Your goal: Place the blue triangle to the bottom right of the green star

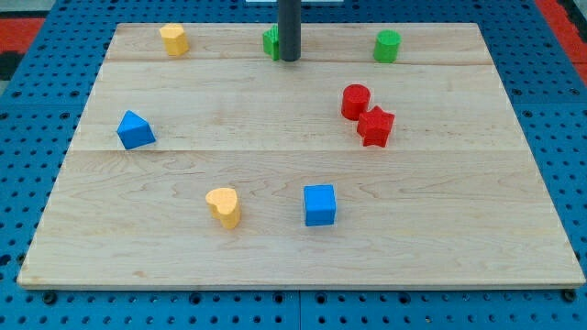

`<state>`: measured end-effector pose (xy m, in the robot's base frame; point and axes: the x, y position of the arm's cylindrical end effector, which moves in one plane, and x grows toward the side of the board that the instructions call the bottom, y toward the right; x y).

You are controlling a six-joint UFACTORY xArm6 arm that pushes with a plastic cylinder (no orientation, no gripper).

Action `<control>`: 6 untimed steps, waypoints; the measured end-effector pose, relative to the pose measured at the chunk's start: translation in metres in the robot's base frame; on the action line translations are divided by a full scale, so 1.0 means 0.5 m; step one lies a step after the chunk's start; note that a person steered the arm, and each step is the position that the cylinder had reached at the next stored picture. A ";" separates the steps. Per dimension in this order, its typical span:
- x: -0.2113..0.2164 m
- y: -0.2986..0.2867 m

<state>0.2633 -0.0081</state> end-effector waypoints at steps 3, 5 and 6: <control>0.162 -0.112; 0.396 -0.367; 0.406 -0.518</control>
<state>0.4664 -0.2671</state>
